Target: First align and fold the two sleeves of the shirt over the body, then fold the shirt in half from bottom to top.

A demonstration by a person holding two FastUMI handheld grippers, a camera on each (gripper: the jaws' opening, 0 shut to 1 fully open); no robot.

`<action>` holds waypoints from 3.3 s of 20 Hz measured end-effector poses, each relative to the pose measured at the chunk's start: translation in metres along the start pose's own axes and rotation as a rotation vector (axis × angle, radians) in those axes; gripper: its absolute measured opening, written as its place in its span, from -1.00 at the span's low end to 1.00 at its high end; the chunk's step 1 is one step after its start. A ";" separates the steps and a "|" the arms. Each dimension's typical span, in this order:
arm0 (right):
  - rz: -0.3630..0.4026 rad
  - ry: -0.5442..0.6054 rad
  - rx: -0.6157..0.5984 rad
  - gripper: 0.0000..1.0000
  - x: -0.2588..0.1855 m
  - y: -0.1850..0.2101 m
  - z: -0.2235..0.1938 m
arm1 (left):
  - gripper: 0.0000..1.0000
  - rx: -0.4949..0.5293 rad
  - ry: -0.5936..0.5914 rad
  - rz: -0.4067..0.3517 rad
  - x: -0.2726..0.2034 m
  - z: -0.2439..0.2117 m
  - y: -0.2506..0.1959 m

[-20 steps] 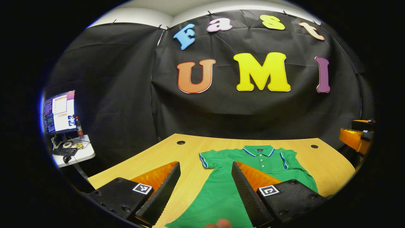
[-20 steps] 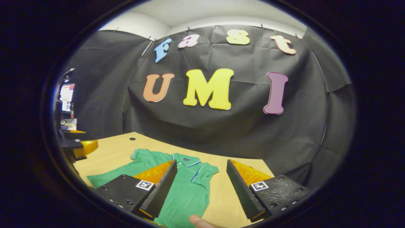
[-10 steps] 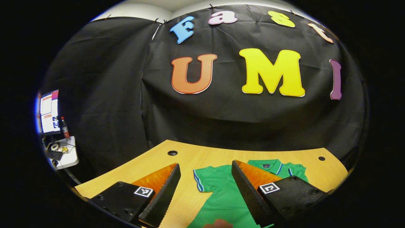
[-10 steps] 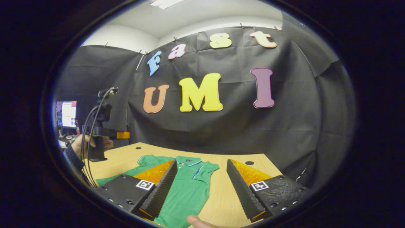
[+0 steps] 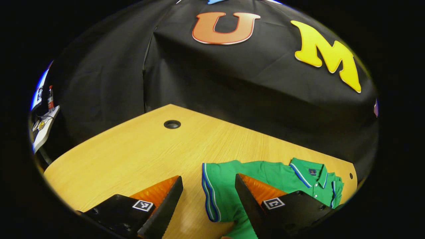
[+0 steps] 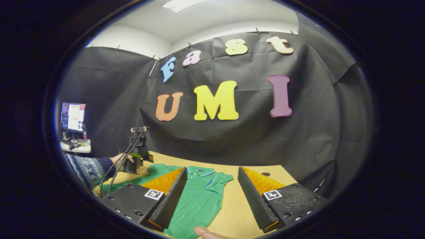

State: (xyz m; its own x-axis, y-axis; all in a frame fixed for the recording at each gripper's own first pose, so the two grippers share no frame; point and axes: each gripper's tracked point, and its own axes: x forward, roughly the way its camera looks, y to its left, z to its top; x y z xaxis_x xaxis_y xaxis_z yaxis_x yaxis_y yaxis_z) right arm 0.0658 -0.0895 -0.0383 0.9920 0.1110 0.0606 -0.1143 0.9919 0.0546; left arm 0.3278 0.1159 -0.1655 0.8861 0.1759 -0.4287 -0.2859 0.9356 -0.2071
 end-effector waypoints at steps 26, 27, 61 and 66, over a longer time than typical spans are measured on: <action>-0.053 0.116 0.136 0.86 0.034 -0.023 -0.047 | -0.32 0.443 0.021 -0.038 0.001 0.000 -0.121; -0.051 0.120 0.132 0.86 0.034 -0.022 -0.048 | -0.05 0.432 0.014 -0.048 -0.002 -0.002 -0.129; -0.051 0.040 -0.074 0.92 -0.058 0.058 0.006 | 1.00 0.260 -0.425 -0.190 -0.365 -0.015 0.013; -0.076 0.074 -0.090 0.89 -0.073 0.047 -0.019 | 1.00 0.284 -0.376 -0.241 -0.365 -0.042 0.013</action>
State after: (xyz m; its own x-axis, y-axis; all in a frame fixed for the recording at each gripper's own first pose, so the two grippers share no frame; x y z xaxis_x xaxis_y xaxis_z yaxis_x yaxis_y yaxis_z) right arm -0.0111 -0.0499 -0.0586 0.9992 0.0360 -0.0144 -0.0365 0.9988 -0.0331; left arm -0.0144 0.0507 -0.0482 0.9991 -0.0054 -0.0424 0.0057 1.0000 0.0079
